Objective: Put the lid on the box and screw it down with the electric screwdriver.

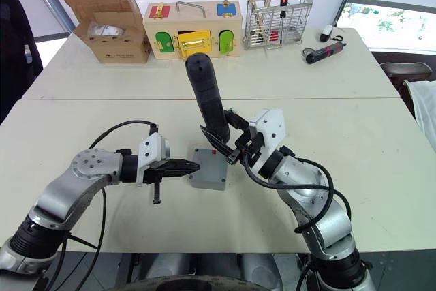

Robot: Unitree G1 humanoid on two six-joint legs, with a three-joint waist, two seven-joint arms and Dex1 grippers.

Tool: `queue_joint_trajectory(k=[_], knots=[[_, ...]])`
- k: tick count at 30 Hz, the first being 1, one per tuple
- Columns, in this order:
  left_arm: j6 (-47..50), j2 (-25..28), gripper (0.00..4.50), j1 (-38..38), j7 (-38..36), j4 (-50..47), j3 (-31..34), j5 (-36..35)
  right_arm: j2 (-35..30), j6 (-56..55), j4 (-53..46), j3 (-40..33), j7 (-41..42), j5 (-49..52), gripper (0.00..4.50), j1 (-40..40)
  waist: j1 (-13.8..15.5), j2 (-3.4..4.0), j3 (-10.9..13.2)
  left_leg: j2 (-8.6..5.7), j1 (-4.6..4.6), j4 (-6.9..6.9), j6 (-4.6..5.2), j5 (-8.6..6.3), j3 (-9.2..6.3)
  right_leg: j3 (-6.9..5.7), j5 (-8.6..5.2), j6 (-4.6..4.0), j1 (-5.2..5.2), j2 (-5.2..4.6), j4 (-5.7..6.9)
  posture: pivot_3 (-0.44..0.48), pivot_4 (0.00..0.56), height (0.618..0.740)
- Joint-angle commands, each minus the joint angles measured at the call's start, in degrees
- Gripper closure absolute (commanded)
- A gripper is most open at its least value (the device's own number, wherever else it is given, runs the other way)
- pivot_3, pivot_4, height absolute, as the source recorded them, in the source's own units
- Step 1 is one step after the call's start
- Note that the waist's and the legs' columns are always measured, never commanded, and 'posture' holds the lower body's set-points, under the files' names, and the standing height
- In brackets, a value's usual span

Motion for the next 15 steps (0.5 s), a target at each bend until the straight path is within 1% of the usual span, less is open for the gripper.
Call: queue_joint_trajectory(k=[1,8,15], knots=[[0.0,0.3,4.5,-0.6,-0.3,-0.6,-0.1,0.2,-0.2,2.6,4.5,1.6,0.3,-0.1,2.61,3.1,0.0,0.0,0.0,0.0,0.0,0.0,0.0,0.0,0.0,0.0,0.0,0.0,0.0,0.0,-0.01,0.0,0.15,0.74],[-1.6,0.1,4.5,-1.0,-1.2,1.5,-1.7,2.0,1.5,2.1,4.1,0.6,-0.7,0.9,2.61,2.6,0.0,0.0,0.0,0.0,-0.01,0.0,0.0,0.0,-0.01,0.0,0.0,0.0,0.0,-0.01,-0.02,0.0,0.15,0.74],[-2.0,0.7,4.5,-1.3,-1.4,3.2,-3.5,3.9,3.2,1.2,2.7,-0.7,-1.9,2.3,2.61,6.2,0.0,0.04,0.0,0.0,-0.01,-0.03,0.01,-0.01,-0.01,0.0,0.0,0.0,0.0,-0.02,-0.05,0.0,0.15,0.74]])
